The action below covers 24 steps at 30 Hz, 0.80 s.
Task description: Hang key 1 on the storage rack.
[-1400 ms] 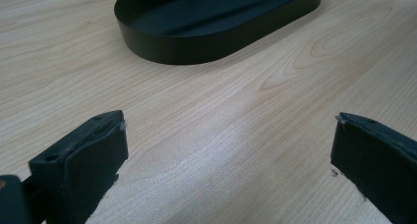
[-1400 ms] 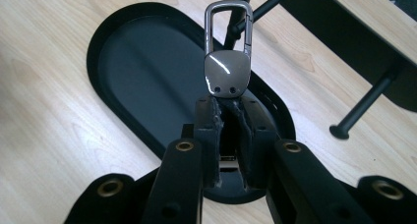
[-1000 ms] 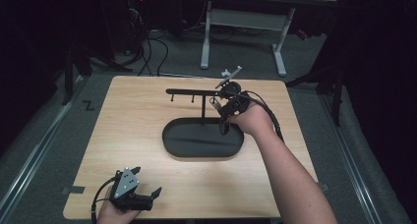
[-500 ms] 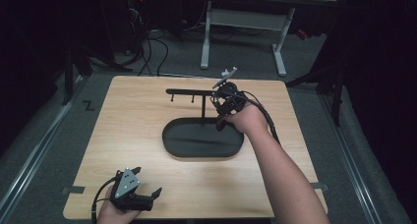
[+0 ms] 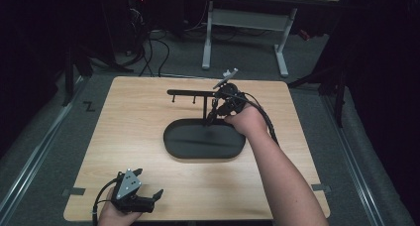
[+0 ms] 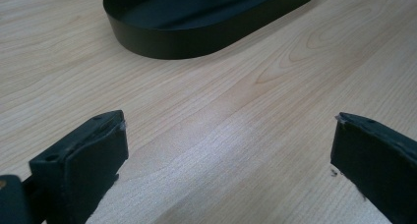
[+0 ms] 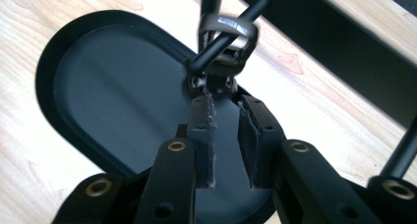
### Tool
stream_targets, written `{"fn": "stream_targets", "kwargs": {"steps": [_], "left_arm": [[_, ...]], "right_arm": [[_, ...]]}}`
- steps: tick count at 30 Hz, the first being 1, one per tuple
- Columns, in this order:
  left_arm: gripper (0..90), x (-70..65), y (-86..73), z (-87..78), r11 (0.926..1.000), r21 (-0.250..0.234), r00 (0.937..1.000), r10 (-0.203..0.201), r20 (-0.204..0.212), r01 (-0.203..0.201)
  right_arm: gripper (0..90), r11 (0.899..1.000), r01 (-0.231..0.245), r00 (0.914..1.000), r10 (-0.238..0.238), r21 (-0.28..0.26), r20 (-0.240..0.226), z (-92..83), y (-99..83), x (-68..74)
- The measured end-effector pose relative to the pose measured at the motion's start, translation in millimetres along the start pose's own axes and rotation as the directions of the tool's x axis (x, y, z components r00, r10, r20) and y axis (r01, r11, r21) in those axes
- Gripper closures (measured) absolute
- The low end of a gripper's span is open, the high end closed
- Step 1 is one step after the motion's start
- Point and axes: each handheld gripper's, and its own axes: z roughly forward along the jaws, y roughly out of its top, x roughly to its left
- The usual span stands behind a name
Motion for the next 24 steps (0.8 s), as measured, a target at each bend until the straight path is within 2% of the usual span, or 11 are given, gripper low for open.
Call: {"fn": "stream_targets", "kwargs": {"steps": [6, 10, 19, 24], "left_arm": [[1.3, -0.8, 0.8, 2.9, 0.9999, 0.013, 0.9999, 0.007, 0.009, -0.007], [1.4, -1.9, 1.1, 4.5, 1.0, 0.006, 1.0, 0.006, 0.005, -0.006], [1.4, -4.6, 1.5, 7.2, 0.9997, 0.019, 0.9998, 0.014, 0.017, -0.014], [1.4, -4.9, 1.3, 8.1, 0.9997, 0.022, 0.9998, 0.013, 0.016, -0.014]], "right_arm": [[71.4, 1.0, 0.011, 0.9998, -0.011, -0.013, -0.014, -7.6, -18.8, 3.9], [68.3, 1.0, -0.012, 0.9997, 0.011, -0.021, -0.023, -10.9, -38.5, 4.0], [66.1, 0.999, 0.0, 0.9988, -0.002, -0.049, -0.049, -7.9, -94.4, 5.3], [66.2, 0.998, -0.009, 0.9981, 0.005, -0.065, -0.061, 3.5, -128.6, 7.2]]}}
